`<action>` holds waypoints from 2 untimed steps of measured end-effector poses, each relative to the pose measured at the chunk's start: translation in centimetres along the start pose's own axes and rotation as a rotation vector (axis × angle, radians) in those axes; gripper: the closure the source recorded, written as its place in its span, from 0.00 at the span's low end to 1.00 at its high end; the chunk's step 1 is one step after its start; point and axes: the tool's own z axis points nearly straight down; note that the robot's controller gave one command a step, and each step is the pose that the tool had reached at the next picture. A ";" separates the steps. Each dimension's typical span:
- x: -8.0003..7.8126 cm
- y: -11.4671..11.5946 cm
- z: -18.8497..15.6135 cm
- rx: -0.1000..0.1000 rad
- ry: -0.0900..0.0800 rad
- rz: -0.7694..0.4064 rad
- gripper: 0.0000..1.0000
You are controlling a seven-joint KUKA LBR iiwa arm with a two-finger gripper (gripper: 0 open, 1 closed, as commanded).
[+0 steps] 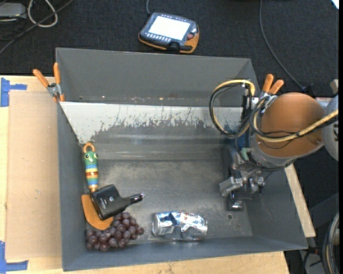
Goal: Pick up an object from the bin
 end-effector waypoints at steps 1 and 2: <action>0.0 -0.1 -1.9 0.003 0.000 0.003 1.00; -0.1 -0.1 -2.9 0.005 -0.001 0.005 1.00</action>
Offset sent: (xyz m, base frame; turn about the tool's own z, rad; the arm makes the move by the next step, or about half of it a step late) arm 0.0003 -0.0001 0.0372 0.0022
